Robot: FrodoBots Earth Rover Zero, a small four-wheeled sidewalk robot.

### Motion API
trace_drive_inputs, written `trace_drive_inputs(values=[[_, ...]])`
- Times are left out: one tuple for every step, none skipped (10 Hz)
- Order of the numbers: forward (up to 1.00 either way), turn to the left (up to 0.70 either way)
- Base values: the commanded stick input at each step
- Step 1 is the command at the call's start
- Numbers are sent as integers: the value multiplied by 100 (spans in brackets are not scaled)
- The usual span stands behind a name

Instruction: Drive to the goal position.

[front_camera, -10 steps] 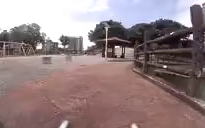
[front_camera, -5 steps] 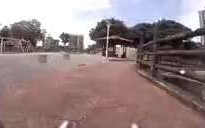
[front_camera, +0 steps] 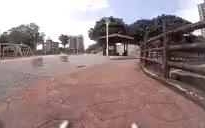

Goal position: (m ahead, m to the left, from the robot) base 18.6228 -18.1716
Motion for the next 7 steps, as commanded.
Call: trace_drive_inputs(values=[[100,-39],[100,-9],[100,0],[100,0],[100,0],[100,0],[100,0]])
